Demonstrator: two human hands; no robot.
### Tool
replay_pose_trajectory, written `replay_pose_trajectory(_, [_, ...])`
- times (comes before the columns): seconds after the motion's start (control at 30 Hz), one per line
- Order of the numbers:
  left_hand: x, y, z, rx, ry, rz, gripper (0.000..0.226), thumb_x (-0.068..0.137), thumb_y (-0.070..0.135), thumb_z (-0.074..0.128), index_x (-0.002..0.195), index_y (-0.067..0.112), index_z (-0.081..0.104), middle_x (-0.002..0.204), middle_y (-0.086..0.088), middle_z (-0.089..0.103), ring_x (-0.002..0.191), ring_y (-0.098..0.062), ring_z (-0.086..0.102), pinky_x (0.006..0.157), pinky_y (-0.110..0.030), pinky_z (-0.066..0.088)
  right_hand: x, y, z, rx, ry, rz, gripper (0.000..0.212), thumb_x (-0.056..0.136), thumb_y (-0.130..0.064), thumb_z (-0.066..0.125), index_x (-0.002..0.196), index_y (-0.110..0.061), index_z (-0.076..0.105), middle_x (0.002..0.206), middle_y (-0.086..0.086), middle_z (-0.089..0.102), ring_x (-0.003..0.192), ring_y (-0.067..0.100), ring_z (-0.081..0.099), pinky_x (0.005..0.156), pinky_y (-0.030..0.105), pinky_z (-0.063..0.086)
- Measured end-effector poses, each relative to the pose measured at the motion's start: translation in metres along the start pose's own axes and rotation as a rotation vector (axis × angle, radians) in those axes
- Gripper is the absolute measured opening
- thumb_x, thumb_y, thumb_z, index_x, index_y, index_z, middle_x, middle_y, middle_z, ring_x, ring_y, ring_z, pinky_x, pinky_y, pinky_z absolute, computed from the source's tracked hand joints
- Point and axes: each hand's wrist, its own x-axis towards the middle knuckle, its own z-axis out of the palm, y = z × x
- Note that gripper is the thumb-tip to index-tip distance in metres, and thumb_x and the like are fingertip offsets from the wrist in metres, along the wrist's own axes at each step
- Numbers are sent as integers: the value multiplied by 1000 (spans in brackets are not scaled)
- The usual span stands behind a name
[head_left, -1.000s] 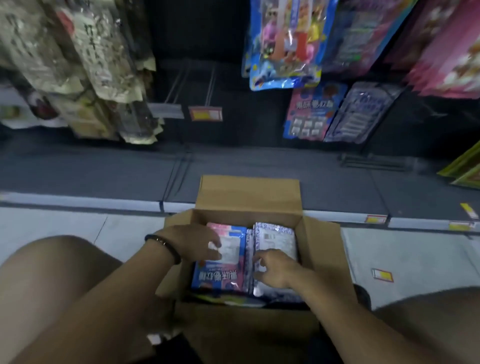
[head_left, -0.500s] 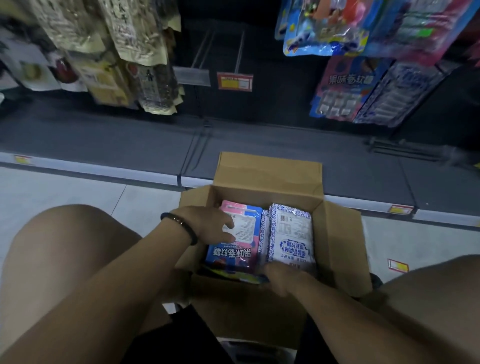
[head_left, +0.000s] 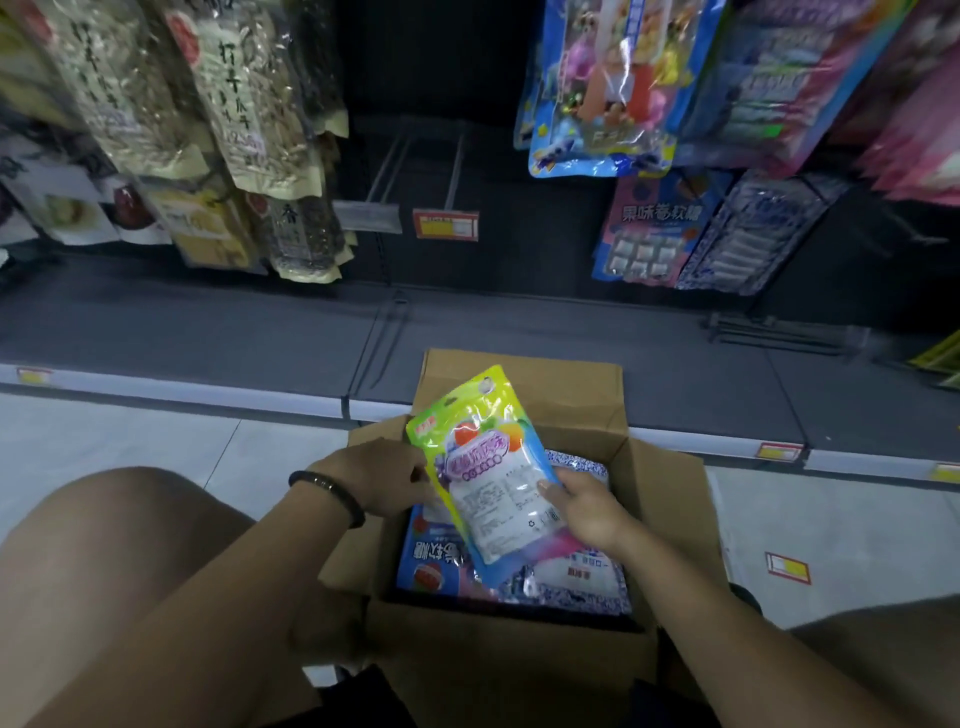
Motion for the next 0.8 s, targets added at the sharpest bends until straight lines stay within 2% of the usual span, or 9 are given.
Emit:
replay_pose_trajectory(0.1, [7, -4, 5, -45, 108, -8, 49, 83, 70, 50, 105, 29, 64, 111, 4, 69, 100, -19, 66, 90, -43, 57, -6, -7, -11, 184, 77, -2, 33, 105, -41, 59, 107, -13, 76, 112, 19, 77, 106, 36, 73, 100, 51, 54])
replay_pose_trajectory(0.2, [44, -18, 26, -148, 236, 11, 52, 78, 76, 46, 105, 34, 60, 106, 11, 67, 95, -16, 68, 84, -41, 60, -14, -21, -18, 279, 90, 1, 41, 102, -54, 57, 112, -18, 76, 113, 13, 78, 109, 35, 73, 101, 57, 55])
replay_pose_trajectory(0.27, [19, 14, 9, -256, 308, 41, 49, 84, 72, 55, 118, 36, 58, 99, 15, 69, 88, -7, 70, 78, -31, 60, -20, -34, -21, 305, 105, -21, 31, 108, -44, 55, 113, -23, 77, 107, 4, 81, 102, 26, 77, 99, 53, 58])
replay_pose_trajectory(0.37, [-11, 60, -8, -675, 287, 144, 24, 102, 38, 67, 121, 37, 52, 93, 22, 67, 75, 15, 66, 67, -4, 47, -32, -66, -18, 298, 129, -157, 27, 107, -40, 59, 110, -24, 79, 102, 8, 80, 92, 20, 75, 85, 33, 58])
replay_pose_trajectory(0.43, [-20, 77, -13, -961, 237, 189, 17, 103, 36, 65, 115, 39, 54, 103, 12, 74, 84, 9, 70, 70, -13, 55, -48, -90, -11, 250, 62, -289, 21, 104, -35, 65, 122, -32, 76, 110, -10, 79, 90, 5, 72, 77, 18, 53])
replay_pose_trajectory(0.5, [-20, 80, -18, -1114, 353, 223, 9, 105, 33, 64, 113, 34, 61, 114, -6, 78, 90, 0, 74, 77, -20, 61, -59, -102, -3, 94, 19, -415, 43, 97, -37, 75, 137, -44, 61, 126, -20, 66, 99, -9, 64, 84, 12, 50])
replay_pose_trajectory(0.57, [-17, 74, -23, -1175, 483, 216, 17, 107, 22, 61, 121, 24, 70, 117, -3, 79, 100, -5, 76, 97, -32, 61, -62, -105, -1, -29, 10, -470, 64, 95, -40, 77, 151, -43, 48, 130, -16, 51, 113, -14, 54, 97, 8, 43])
replay_pose_trajectory(0.73, [-13, 60, -28, -1245, 400, 186, 24, 106, 26, 63, 126, 16, 73, 119, -3, 80, 111, -24, 77, 104, -55, 57, -63, -114, -34, -108, 289, -458, 63, 100, -41, 69, 154, -56, 40, 130, -24, 36, 127, -16, 38, 106, 9, 32])
replay_pose_trajectory(0.8, [-14, 58, -28, -1249, 356, 234, 26, 105, 27, 65, 128, 16, 70, 122, -5, 78, 114, -28, 75, 101, -54, 58, -59, -113, -53, -78, 333, -443, 71, 99, -39, 71, 154, -64, 32, 131, -24, 33, 129, -10, 40, 112, 19, 41])
